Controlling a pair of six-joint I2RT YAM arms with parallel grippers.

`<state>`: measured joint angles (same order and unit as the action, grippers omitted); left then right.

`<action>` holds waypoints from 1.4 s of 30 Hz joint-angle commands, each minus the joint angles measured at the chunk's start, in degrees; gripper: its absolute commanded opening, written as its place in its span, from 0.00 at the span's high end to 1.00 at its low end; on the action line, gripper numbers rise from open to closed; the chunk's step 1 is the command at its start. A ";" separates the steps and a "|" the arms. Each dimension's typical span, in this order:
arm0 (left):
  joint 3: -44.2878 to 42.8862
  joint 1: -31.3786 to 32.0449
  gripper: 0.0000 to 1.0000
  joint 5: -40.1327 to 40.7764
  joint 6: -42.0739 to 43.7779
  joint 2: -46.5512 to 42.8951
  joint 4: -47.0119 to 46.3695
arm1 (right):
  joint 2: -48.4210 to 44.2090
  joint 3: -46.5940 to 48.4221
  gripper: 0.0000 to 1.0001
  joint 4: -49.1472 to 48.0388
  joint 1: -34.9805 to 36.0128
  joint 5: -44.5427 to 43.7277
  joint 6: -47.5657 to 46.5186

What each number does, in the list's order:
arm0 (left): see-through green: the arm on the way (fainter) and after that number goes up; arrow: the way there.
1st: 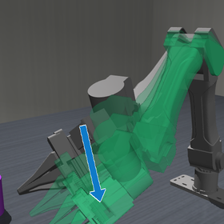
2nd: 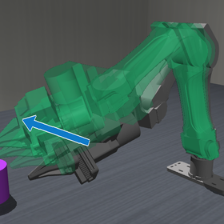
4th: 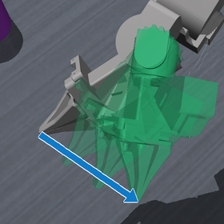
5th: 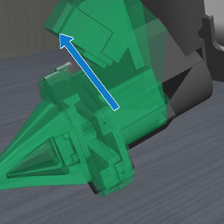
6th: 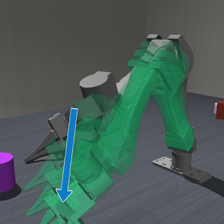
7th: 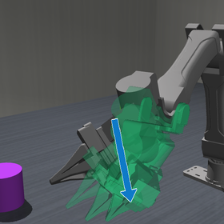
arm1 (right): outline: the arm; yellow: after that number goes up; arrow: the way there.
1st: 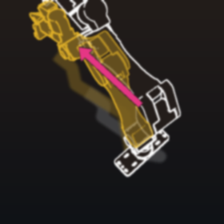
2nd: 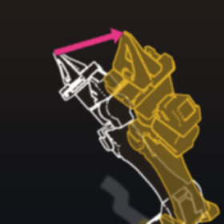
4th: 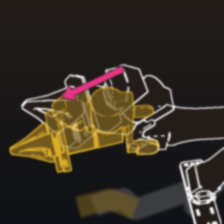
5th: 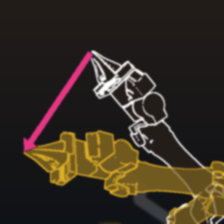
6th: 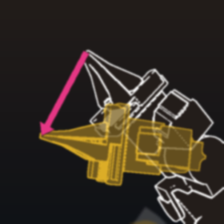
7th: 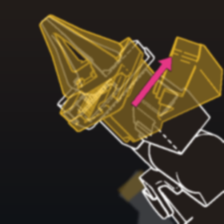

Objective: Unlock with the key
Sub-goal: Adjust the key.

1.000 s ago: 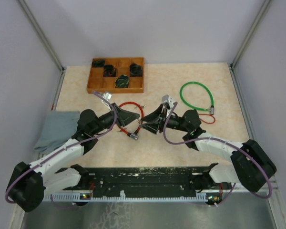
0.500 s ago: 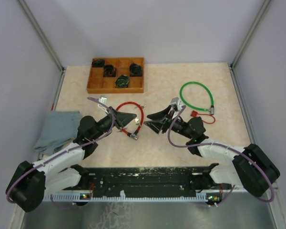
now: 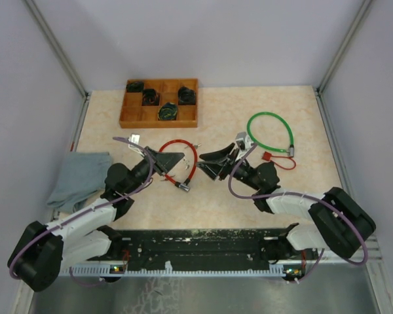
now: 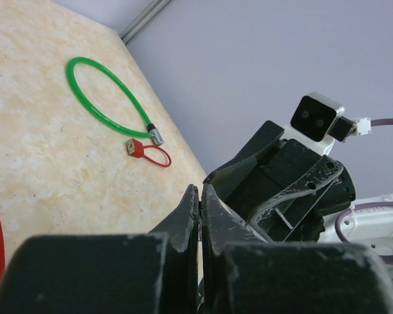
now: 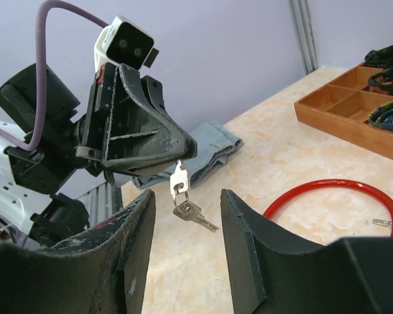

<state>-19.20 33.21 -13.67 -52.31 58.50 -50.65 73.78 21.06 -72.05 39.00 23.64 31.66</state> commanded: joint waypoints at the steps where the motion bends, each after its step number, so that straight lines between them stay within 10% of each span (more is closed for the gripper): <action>1: -0.59 -0.34 1.00 -0.01 -1.59 0.49 -5.74 | 1.15 3.49 0.56 -5.19 1.25 -0.31 1.36; 42: 1.87 -0.34 1.00 -8.43 -0.05 3.58 -20.77 | 9.69 8.22 0.84 -13.46 3.82 4.65 11.21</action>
<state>-17.89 33.21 -20.93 -52.71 62.43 -67.40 83.15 26.44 -83.11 42.04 27.31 42.26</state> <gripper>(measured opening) 0.008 0.177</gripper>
